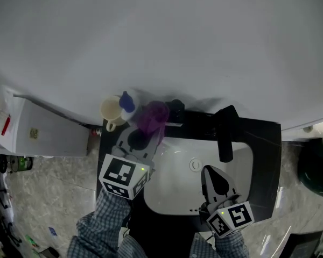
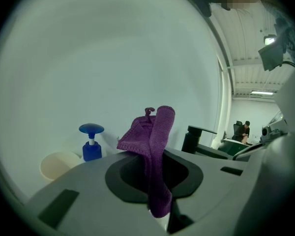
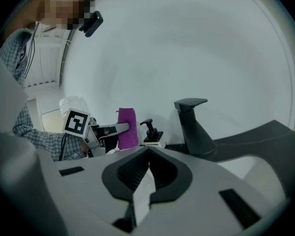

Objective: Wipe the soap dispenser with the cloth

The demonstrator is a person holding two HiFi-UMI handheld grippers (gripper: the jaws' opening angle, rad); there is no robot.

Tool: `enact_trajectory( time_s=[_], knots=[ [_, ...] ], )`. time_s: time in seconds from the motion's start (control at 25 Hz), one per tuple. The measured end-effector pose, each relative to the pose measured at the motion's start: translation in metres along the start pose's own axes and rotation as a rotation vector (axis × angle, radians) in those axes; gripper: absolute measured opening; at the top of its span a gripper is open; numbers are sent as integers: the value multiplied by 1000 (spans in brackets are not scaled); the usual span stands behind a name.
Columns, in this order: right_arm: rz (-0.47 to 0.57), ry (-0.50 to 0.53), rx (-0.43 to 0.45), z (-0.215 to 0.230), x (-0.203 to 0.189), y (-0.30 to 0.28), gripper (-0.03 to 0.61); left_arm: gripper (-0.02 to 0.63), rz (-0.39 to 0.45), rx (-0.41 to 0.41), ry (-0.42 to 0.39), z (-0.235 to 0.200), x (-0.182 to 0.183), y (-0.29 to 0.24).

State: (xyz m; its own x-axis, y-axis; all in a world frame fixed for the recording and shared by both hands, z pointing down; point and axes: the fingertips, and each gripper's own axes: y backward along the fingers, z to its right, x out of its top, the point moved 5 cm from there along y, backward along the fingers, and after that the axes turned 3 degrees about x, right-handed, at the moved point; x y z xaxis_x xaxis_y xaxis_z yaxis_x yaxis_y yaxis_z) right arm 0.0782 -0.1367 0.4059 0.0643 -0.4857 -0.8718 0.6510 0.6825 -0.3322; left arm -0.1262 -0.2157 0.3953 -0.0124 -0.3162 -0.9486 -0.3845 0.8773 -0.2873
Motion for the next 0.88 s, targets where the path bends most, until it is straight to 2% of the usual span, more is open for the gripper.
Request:
enact_trajectory(
  time_s=[0.2,0.44,0.68,0.88],
  knots=[
    [-8,-35,-17,7,-8,-2,18,57,-35,12,2,-10,-6,-23],
    [-19,-47,-29,14,-11,0,18,57,-51,39,45,-23,-14,-39],
    [-22,-57,-21,15,-12,-3,18,57,-137,57,11,-25,-35,-54],
    [-19,-63,-24,18,-12,-2,18,57,-127,78,55,-31,-45,-60]
  ],
)
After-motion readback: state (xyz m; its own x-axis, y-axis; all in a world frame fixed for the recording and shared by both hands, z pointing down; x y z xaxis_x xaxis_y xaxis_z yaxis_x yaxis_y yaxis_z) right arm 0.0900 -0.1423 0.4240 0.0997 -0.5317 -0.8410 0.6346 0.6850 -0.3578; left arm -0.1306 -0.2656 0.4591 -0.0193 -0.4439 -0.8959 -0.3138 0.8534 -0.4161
